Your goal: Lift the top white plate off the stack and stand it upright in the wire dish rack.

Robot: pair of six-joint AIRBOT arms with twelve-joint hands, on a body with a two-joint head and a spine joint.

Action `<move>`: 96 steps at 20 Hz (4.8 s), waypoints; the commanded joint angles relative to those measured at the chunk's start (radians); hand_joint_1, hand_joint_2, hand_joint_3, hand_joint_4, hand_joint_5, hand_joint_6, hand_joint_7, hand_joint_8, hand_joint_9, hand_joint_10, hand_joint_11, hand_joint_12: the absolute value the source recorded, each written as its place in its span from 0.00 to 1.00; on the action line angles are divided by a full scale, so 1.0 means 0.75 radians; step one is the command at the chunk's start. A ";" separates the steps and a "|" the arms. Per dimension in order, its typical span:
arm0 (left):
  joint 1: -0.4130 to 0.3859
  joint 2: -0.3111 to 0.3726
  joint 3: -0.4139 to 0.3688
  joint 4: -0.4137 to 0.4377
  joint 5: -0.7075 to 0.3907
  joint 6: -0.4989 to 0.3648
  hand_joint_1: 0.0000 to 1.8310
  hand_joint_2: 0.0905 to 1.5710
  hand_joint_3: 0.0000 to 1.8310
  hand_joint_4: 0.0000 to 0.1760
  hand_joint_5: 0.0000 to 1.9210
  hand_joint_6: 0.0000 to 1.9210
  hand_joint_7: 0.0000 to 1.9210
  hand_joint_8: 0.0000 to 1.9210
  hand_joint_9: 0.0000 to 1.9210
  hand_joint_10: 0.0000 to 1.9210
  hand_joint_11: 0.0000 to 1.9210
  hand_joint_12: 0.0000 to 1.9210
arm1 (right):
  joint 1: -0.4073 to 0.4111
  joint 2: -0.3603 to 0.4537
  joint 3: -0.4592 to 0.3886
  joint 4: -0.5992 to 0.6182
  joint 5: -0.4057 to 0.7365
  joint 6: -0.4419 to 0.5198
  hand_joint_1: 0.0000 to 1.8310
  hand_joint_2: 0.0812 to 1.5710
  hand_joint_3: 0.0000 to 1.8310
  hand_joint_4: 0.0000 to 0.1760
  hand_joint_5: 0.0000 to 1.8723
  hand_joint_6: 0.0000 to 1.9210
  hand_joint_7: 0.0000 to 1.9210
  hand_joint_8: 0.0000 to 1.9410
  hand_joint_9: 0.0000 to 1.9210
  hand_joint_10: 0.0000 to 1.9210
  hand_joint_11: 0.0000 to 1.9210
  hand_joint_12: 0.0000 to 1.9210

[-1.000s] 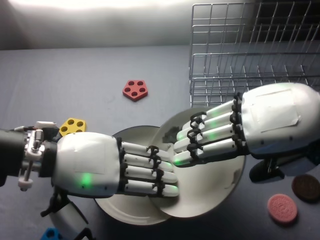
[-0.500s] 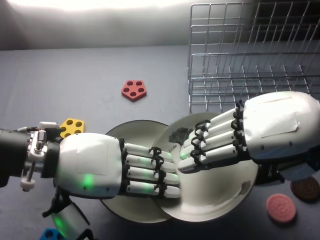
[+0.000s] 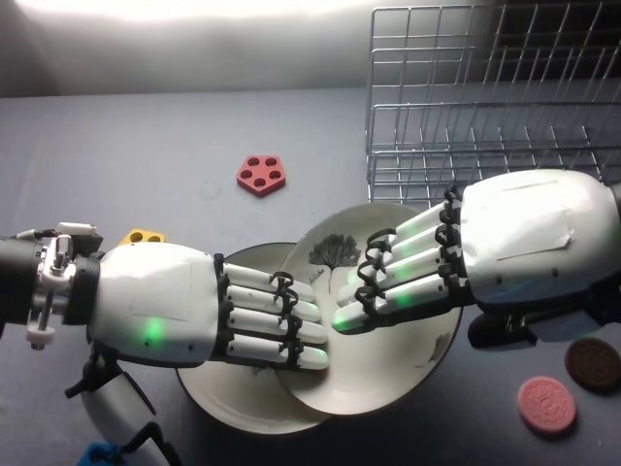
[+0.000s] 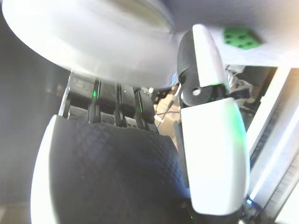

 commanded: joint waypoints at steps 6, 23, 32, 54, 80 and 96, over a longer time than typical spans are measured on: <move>-0.014 0.000 -0.003 -0.045 -0.056 -0.005 0.05 0.51 0.00 0.00 0.00 0.00 0.00 0.00 0.00 0.00 0.01 0.00 | -0.006 0.034 0.003 0.075 0.081 0.001 0.75 0.67 0.00 0.00 0.17 0.00 0.19 0.00 0.24 0.00 0.26 0.09; -0.015 0.000 0.001 -0.056 -0.050 -0.007 0.05 0.50 0.00 0.00 0.00 0.00 0.00 0.00 0.00 0.00 0.01 0.01 | -0.026 -0.008 -0.026 0.115 0.071 0.000 0.74 0.64 0.00 0.00 0.20 0.00 0.18 0.00 0.18 0.00 0.20 0.06; -0.015 0.000 0.002 -0.063 -0.048 -0.007 0.05 0.51 0.00 0.00 0.00 0.00 0.00 0.00 0.00 0.00 0.01 0.01 | -0.028 -0.045 0.017 0.116 0.043 0.000 0.71 0.64 0.00 0.00 0.18 0.00 0.16 0.00 0.17 0.00 0.20 0.07; -0.014 -0.001 0.012 -0.065 -0.050 -0.008 0.08 0.50 0.00 0.00 0.00 0.00 0.00 0.00 0.00 0.00 0.01 0.01 | -0.006 -0.115 0.053 0.111 0.000 0.000 0.84 0.66 0.00 0.00 0.46 0.45 0.53 0.24 0.54 0.43 0.52 0.70; -0.187 0.102 0.279 -0.113 -0.219 -0.093 0.07 0.51 0.00 0.00 0.00 0.00 0.00 0.00 0.00 0.00 0.01 0.00 | 0.188 -0.114 0.035 0.079 0.141 0.136 0.82 0.65 0.00 0.00 0.51 0.54 0.57 0.28 0.56 0.38 0.52 0.69; -0.106 0.227 0.406 -0.052 -0.366 -0.057 0.06 0.51 0.00 0.00 0.00 0.00 0.00 0.00 0.00 0.00 0.01 0.00 | 0.335 -0.118 0.057 0.115 0.200 0.160 0.82 0.66 0.00 0.00 0.49 0.58 0.52 0.35 0.54 0.40 0.51 0.68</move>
